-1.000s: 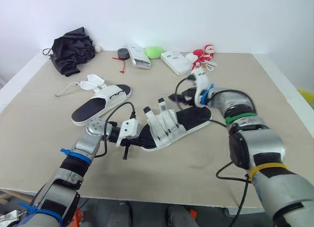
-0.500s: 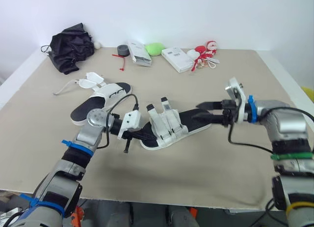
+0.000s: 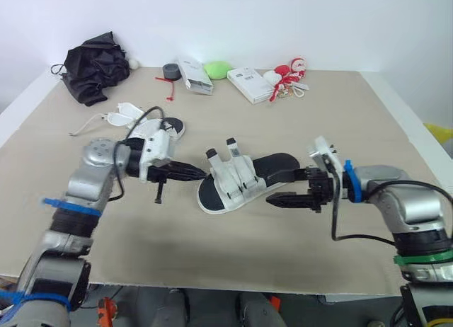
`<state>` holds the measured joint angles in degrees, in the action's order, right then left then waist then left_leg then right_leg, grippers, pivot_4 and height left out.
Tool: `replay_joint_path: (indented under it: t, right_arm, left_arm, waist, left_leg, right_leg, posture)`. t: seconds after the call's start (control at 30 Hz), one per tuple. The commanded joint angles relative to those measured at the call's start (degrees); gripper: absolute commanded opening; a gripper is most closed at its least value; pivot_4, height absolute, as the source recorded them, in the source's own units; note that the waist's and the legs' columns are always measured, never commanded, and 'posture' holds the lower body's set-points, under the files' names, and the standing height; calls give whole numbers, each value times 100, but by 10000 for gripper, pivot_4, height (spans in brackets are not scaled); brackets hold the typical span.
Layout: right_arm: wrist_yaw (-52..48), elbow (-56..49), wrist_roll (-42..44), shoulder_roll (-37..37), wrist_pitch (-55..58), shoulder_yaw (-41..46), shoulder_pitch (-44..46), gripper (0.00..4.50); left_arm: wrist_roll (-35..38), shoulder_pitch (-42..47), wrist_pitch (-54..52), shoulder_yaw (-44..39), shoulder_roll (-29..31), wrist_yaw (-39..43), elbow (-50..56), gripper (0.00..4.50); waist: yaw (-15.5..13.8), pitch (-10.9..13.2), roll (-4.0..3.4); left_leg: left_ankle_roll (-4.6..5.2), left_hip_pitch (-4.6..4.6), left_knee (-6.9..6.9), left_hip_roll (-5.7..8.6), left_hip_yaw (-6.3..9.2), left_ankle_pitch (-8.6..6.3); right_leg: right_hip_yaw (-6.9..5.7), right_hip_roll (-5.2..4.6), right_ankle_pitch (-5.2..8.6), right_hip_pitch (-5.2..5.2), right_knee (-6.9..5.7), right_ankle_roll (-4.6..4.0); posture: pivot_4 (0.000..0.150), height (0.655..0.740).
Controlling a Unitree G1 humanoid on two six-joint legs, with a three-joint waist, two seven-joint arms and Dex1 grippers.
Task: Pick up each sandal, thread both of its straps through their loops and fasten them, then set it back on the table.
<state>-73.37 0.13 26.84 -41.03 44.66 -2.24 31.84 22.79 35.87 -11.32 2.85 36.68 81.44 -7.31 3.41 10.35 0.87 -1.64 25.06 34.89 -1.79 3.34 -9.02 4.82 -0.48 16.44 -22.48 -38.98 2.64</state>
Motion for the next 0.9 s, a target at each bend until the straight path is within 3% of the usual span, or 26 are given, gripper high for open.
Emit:
replay_joint_path:
  t: [0.03,0.3,0.43,0.53,0.77,0.9]
  right_arm:
    - [-36,175,7,-22,-191,3,244,44137]
    - [-336,617,-179,-3,-493,-460,391,44137]
    - [-410,650,-238,64,-565,-674,363,44137]
    - [-358,580,-167,186,-509,-712,295,36210]
    - [30,-32,124,408,-225,-520,-325,761]
    - [454,-384,384,544,-14,-168,-658,761]
  left_arm:
    - [505,-319,-579,-500,219,-306,701,0]
    - [766,-1399,-952,-928,493,-867,1645,0]
    - [930,-1479,-1036,-986,400,-1110,1751,0]
    - [1206,-1482,-1192,-1111,224,-1404,1799,0]
    - [1418,-1479,-1486,-1165,202,-1731,1864,0]
    - [1484,-1488,-1549,-1142,195,-1764,1805,0]
  waist:
    - [-15,13,4]
    - [-69,23,21]
    - [-72,25,23]
    - [-70,26,24]
    - [-70,26,28]
    - [-70,24,31]
  left_leg:
    - [-2,1,0,0,1,1]
    - [-6,1,0,2,1,3]
    - [-16,1,0,0,5,9]
    - [-22,-2,1,1,3,13]
    - [-24,1,0,1,6,13]
    - [-25,0,0,1,7,13]
  right_leg:
    - [-2,-1,0,0,-1,0]
    - [-4,-7,0,2,-1,0]
    - [-9,-6,-2,2,-1,-4]
    - [-7,-6,-4,4,-1,-3]
    - [-8,-6,-5,3,-2,-2]
    - [-9,-6,-4,6,-2,-2]
  posture:
    - [1500,7380]
    - [1500,7380]
    - [1500,7380]
    - [1500,7380]
    - [1500,7380]
    - [1500,7380]
